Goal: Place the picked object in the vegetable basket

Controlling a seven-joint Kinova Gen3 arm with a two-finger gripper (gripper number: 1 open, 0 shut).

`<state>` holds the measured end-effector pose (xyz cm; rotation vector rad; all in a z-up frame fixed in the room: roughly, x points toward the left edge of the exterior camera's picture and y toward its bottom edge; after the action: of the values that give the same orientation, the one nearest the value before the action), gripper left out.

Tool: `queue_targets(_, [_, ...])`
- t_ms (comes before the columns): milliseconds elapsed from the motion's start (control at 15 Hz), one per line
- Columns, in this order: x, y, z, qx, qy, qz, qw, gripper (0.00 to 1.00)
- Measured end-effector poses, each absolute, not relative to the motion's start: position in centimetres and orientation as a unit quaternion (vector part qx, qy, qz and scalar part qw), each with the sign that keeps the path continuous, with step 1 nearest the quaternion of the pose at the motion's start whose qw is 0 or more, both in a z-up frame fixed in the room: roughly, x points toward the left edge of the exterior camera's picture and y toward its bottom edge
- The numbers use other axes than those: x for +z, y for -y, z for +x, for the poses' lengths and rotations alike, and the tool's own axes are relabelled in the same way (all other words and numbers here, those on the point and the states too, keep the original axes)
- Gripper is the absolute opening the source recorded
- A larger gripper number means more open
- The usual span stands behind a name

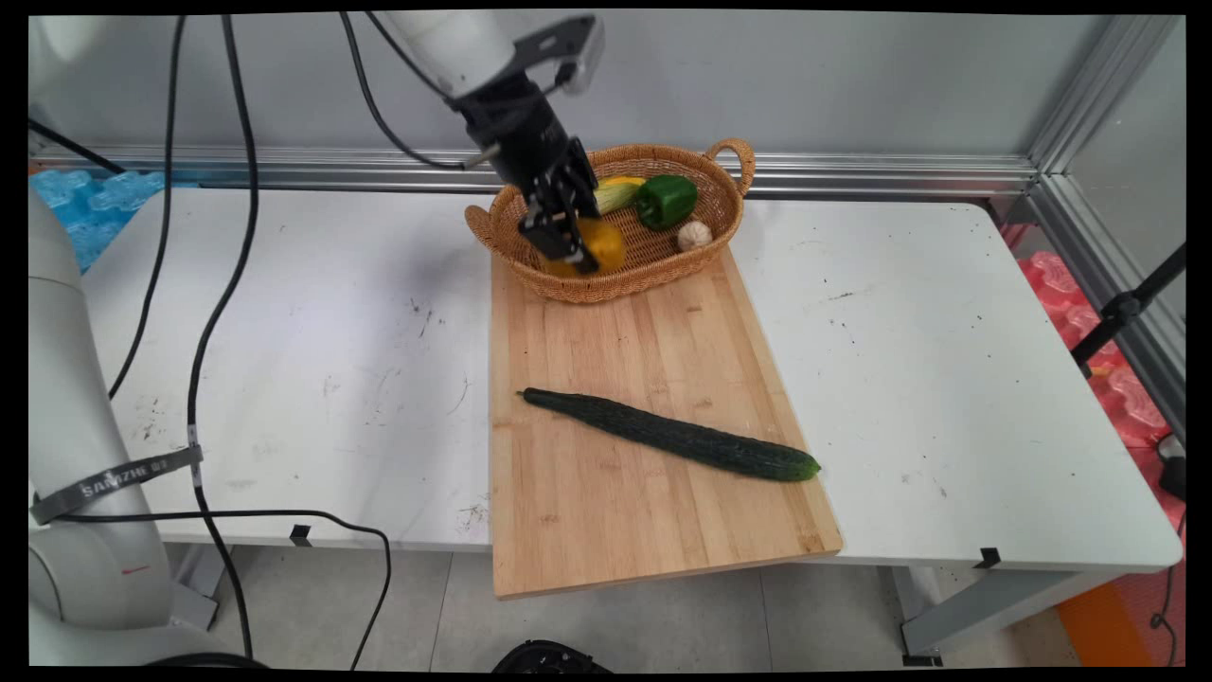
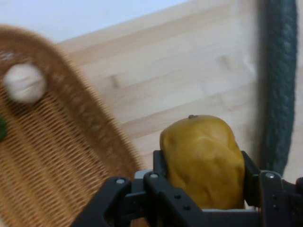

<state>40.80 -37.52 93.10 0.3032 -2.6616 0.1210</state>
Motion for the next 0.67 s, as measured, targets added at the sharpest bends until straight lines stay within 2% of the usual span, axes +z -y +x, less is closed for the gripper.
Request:
queue_targets(333, [94.5,39.0,43.4,0.07,0.942,0.221,0.241,0.0])
queue_targets(667, [93.5,41.5,44.9,0.1,0.908,0.323,0.246,0.0])
